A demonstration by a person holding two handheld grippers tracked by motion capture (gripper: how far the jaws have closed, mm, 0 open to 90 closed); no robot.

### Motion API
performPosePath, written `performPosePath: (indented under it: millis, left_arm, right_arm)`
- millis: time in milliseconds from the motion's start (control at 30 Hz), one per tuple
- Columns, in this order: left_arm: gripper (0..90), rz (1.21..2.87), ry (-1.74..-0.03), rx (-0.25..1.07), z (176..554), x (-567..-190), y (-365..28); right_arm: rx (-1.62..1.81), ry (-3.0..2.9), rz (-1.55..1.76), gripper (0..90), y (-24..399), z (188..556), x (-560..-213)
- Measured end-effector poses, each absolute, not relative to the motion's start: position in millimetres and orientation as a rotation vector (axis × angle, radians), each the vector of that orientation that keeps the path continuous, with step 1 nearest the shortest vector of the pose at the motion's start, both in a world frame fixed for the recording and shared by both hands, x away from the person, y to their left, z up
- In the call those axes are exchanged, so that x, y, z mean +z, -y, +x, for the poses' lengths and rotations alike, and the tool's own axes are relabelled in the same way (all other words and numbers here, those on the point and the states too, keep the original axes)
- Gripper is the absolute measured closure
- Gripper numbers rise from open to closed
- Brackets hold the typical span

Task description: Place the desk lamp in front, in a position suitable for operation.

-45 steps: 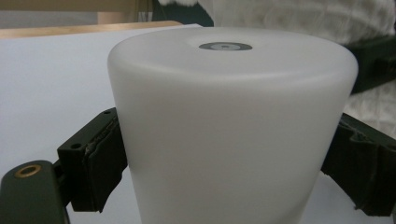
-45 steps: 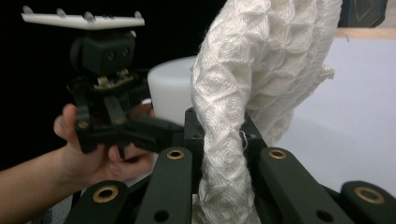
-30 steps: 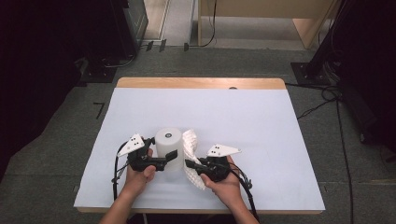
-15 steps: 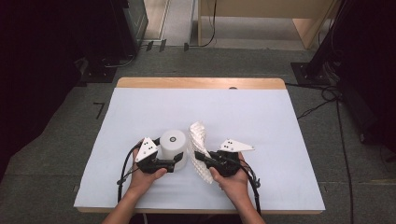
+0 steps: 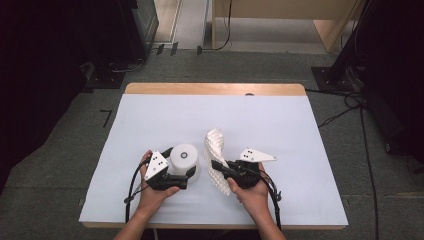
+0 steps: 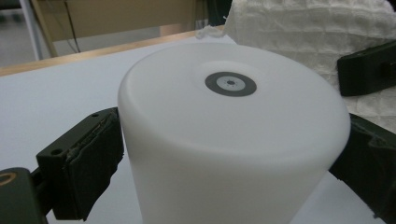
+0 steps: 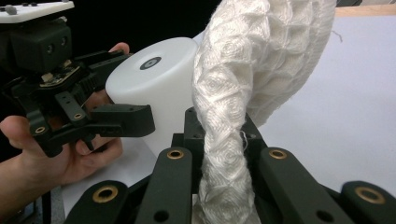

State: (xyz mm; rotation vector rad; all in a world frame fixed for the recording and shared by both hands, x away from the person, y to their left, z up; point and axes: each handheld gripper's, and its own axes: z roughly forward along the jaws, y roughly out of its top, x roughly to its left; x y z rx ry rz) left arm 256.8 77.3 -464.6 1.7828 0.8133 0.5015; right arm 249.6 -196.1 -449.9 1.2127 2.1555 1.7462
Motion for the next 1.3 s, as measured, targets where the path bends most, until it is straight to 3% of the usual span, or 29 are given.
performPosePath:
  millis: [400, 800, 1067, 1300]
  left_arm:
    - [8.6, 1.812, -0.815, 0.538, 256.8, -466.0, -74.4]
    - [8.8, 1.610, -0.782, 0.222, 274.7, -451.9, -106.3]
    - [8.9, 1.638, -0.748, 0.162, 276.5, -456.2, -102.0]
    - [8.9, 1.747, -0.691, 0.203, 270.4, -461.1, -83.6]
  right_arm:
    - [1.738, -2.166, 1.215, 80.3, 195.3, 250.5, -452.8]
    - [1.725, -2.233, 1.190, 80.4, 177.5, 246.9, -459.9]
    - [1.756, -2.254, 1.163, 80.4, 168.4, 244.7, -460.0]
    - [1.810, -2.174, 1.138, 80.5, 180.0, 242.4, -444.1]
